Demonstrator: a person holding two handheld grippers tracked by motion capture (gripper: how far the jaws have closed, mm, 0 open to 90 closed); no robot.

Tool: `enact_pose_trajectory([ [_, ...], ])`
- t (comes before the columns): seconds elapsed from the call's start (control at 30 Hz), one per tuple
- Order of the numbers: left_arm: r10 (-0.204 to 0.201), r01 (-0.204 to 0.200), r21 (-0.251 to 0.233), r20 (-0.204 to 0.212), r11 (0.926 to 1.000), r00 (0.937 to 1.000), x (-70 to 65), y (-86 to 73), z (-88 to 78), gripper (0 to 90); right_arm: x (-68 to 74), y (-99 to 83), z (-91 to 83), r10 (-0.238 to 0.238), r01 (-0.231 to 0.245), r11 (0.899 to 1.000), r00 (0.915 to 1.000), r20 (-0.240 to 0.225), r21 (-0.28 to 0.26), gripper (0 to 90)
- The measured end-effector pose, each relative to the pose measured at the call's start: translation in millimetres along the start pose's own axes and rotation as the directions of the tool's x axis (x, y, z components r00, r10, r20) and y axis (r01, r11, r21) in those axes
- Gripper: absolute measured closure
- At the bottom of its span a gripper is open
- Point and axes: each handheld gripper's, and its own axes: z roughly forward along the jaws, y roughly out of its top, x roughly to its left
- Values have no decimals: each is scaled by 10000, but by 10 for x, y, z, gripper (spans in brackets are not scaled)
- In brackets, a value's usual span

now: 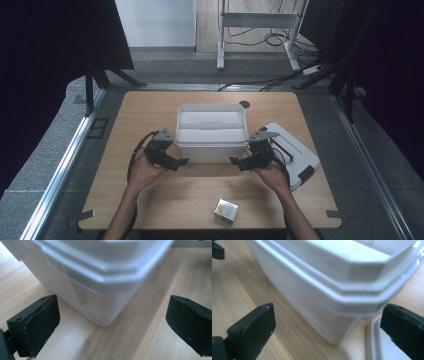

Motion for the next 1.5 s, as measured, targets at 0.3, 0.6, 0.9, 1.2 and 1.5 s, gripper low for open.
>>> enact_pose_trajectory([
  [0.3,92,-92,23,127,10000,9999,-53,84,48,0,-2,23,69,-23,23,10000,10000,82,64,15],
  [0.6,393,-394,256,44,9989,9992,-204,0,-50,0,141,-62,-43,-179,181,9998,9996,-215,57,25],
  [0.9,477,-482,206,216,9986,9986,-346,-116,-165,0,306,-151,-150,-304,306,9995,9988,-395,43,18],
  [1.2,596,-602,190,335,9980,9977,-531,-220,-265,0,479,-250,-280,-473,480,9988,9976,-503,127,12],
  [1.5,610,-611,8,505,9981,9969,-719,-316,-336,0,594,-370,-430,-460,463,9989,9970,-618,30,12],
])
